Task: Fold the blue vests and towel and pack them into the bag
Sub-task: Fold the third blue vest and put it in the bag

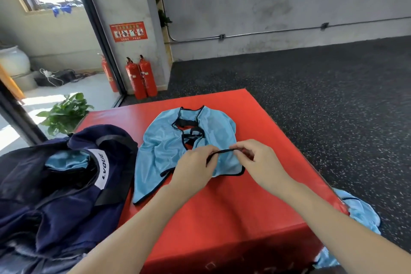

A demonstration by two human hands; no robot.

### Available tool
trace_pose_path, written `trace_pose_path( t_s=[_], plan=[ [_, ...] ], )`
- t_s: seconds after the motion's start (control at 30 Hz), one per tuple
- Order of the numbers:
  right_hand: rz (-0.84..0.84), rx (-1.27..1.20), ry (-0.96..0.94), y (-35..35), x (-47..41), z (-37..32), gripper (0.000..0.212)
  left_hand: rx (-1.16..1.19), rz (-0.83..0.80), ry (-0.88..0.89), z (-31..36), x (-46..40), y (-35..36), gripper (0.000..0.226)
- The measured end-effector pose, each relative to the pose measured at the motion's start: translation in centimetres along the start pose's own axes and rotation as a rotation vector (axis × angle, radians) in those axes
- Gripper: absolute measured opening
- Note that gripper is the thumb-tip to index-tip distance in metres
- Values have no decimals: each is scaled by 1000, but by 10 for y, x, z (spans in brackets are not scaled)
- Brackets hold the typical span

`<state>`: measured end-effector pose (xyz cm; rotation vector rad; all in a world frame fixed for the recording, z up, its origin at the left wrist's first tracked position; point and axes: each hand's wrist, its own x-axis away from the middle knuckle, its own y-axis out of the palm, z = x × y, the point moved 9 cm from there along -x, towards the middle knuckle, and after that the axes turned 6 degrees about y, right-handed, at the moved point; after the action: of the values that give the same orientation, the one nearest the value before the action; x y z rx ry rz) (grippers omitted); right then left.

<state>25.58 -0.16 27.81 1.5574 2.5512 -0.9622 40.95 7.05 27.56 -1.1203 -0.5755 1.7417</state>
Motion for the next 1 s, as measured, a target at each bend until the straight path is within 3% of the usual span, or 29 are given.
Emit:
trace_pose_path(
  t_s=[0.23, 0.4, 0.57, 0.7, 0.83, 1.0],
  plan=[
    [91, 218, -206, -61, -67, -99, 16, -336, 101, 50, 35, -88, -116, 20],
    [167, 394, -323, -110, -103, -170, 18, -278, 215, 46, 73, -137, -194, 23],
    [281, 395, -311, -159, -123, -224, 18, -194, 253, 60, 110, -172, -252, 26],
    [374, 382, -271, -191, -128, -262, 17, -321, 236, 56, 125, -186, -279, 25],
    [368, 247, -222, -210, -132, -285, 18, -432, 245, -13, 118, -180, -295, 18],
    [373, 127, -157, -228, -144, -278, 18, -408, 206, -192, 84, -167, -313, 8]
  ],
)
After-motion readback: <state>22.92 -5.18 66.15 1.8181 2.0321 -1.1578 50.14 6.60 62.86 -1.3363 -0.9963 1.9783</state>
